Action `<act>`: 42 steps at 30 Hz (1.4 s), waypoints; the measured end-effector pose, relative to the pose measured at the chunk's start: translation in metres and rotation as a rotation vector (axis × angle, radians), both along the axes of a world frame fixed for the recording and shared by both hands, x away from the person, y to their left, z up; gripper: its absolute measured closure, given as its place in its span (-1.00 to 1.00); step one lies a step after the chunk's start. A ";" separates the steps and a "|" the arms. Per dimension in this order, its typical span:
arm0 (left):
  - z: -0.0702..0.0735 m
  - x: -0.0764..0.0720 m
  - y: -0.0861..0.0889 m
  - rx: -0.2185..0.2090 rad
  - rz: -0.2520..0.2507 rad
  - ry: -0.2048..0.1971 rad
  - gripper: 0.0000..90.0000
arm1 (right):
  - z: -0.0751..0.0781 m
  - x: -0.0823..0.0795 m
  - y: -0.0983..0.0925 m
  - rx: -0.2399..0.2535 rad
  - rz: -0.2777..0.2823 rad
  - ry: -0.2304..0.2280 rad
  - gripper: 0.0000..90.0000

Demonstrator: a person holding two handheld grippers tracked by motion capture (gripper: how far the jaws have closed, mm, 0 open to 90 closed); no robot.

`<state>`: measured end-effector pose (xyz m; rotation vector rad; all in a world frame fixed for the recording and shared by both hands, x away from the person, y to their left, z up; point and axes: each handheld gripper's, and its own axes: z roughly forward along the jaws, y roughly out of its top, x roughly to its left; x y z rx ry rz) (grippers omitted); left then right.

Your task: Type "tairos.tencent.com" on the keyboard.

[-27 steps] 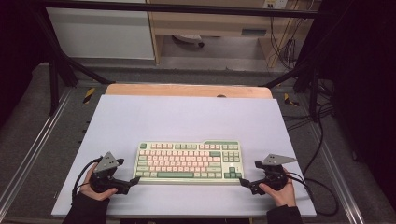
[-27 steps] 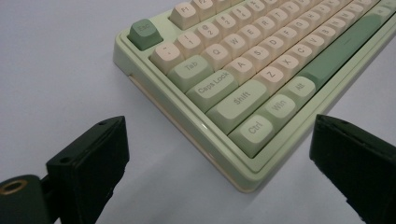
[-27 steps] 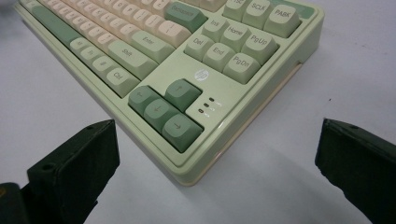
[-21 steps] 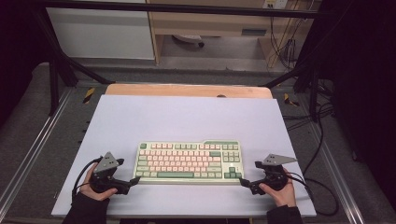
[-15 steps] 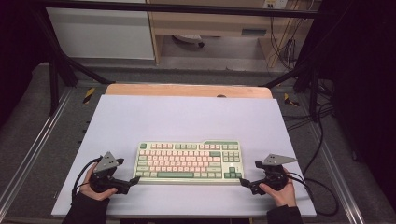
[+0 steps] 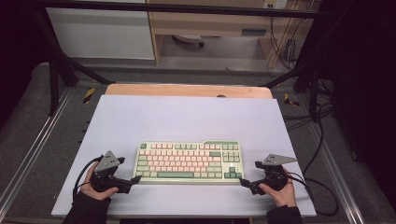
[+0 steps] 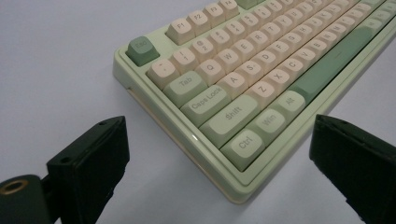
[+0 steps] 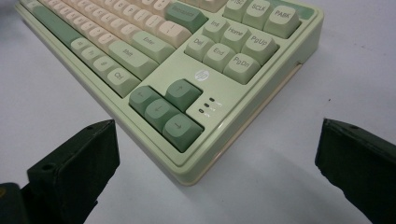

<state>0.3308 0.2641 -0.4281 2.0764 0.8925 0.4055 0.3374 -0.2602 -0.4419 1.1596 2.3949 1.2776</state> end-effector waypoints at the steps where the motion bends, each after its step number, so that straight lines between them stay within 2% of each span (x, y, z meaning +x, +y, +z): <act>1: 0.001 0.000 -0.001 0.001 0.000 -0.001 -0.89 | 0.000 0.000 0.000 -0.001 0.001 -0.001 -0.99; 10: 0.007 0.000 -0.010 -0.001 -0.008 -0.008 -0.86 | 0.000 0.000 0.001 -0.001 0.001 0.002 -0.99; 18: 0.010 0.001 -0.019 -0.004 -0.021 -0.009 -0.74 | -0.001 0.000 0.001 -0.001 0.005 0.007 -0.99; 34: 0.016 0.003 -0.039 0.012 -0.033 -0.025 -0.38 | -0.001 0.000 0.001 -0.002 0.003 0.009 -0.99; 42: 0.018 0.005 -0.051 0.002 -0.054 -0.016 -0.07 | -0.001 0.000 0.002 -0.002 0.003 0.009 -0.99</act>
